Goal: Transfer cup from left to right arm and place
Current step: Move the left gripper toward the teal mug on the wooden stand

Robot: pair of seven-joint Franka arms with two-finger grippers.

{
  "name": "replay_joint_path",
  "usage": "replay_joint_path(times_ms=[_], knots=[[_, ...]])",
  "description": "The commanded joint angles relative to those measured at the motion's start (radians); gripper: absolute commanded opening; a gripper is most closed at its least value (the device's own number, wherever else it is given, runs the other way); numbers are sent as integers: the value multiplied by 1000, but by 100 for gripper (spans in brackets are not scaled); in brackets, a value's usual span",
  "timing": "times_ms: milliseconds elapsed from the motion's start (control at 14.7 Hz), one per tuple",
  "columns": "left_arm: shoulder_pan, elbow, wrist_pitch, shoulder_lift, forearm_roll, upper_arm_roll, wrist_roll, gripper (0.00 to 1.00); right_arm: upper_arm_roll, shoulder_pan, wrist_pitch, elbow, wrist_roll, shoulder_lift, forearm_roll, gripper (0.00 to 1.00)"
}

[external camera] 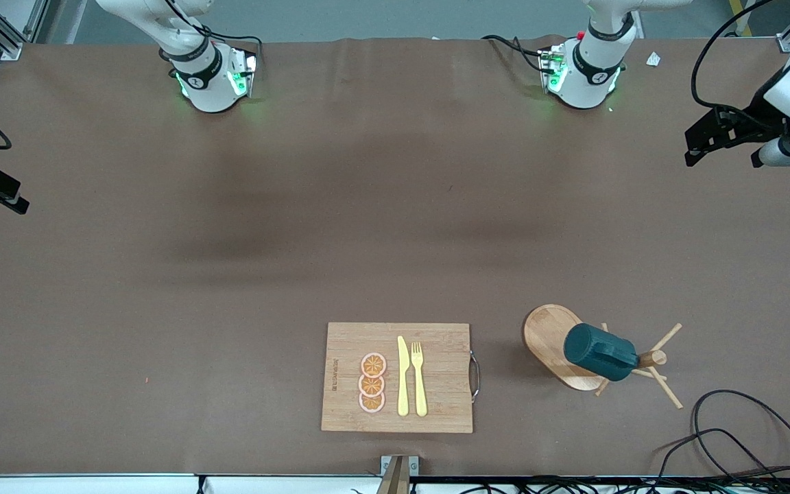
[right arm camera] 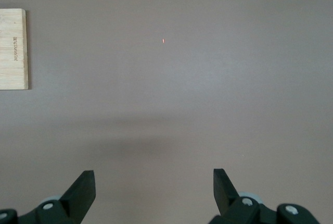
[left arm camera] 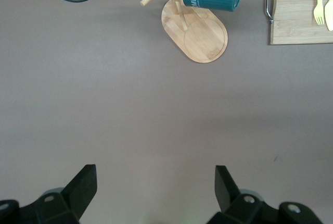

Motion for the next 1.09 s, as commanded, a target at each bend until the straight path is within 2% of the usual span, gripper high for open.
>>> replay_joint_path(times_ms=[0,204,340,408,544,816,1019], knots=[[2,-4,2,-12,-12,1,15,100,15,-27,0,-13,-5,-12,-7,100],[8,19,10,-3,-20,2,12,100,15,-27,0,-13,-5,-15,-7,100],[14,53,21,40,-64,11,9,100,15,-28,1,-13,-5,-12,-7,100],[13,50,63,51,-84,11,-8,100,15,-28,0,-13,-5,-12,-7,100],[10,12,148,57,-90,11,-31,100,15,-28,1,-13,-5,-12,-7,100],[11,-97,278,60,-153,11,-340,100,15,-28,1,-13,-5,-12,-7,100],[13,-189,392,59,-173,10,-491,100,15,-25,3,-13,-4,-12,-7,100]])
